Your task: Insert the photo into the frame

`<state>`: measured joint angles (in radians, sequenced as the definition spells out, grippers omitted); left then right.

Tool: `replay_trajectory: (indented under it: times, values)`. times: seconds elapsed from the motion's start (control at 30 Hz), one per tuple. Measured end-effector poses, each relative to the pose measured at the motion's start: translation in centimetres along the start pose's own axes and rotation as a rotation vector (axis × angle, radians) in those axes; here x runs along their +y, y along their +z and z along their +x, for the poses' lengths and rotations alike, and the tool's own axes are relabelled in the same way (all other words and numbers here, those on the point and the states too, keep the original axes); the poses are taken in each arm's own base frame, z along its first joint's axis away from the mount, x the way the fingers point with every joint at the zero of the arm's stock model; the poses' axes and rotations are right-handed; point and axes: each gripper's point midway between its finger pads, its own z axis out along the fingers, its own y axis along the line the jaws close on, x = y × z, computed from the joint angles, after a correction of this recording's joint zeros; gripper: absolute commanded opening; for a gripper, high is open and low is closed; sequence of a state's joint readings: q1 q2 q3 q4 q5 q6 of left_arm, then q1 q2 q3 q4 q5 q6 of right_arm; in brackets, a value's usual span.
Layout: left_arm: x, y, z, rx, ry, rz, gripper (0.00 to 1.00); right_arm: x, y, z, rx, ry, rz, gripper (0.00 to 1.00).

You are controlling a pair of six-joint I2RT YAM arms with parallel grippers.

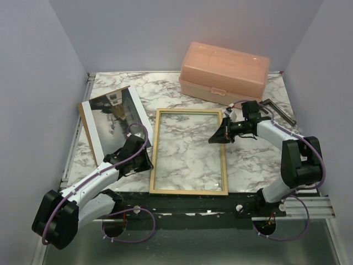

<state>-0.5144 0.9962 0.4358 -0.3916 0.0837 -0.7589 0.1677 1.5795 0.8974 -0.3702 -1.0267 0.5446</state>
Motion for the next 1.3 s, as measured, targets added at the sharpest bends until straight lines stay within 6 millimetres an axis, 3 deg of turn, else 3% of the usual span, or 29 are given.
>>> replay_trajectory:
  times: [0.33, 0.6, 0.9, 1.3]
  values:
    - [0.0, 0.0, -0.1, -0.001, 0.006, 0.0, 0.1, -0.6, -0.4, -1.3, -0.03, -0.04, 0.096, 0.1]
    - [-0.1, 0.1, -0.1, 0.002, 0.012, 0.004, 0.09, -1.8, 0.0, -1.1, -0.012, -0.033, 0.133, 0.14]
    - [-0.3, 0.2, -0.2, 0.002, 0.014, 0.01, 0.09, -2.4, 0.3, -0.8, 0.004, -0.027, 0.152, 0.49]
    - [-0.4, 0.2, -0.2, 0.003, 0.015, 0.015, 0.08, -3.5, 0.6, -0.8, -0.007, -0.038, 0.229, 0.75]
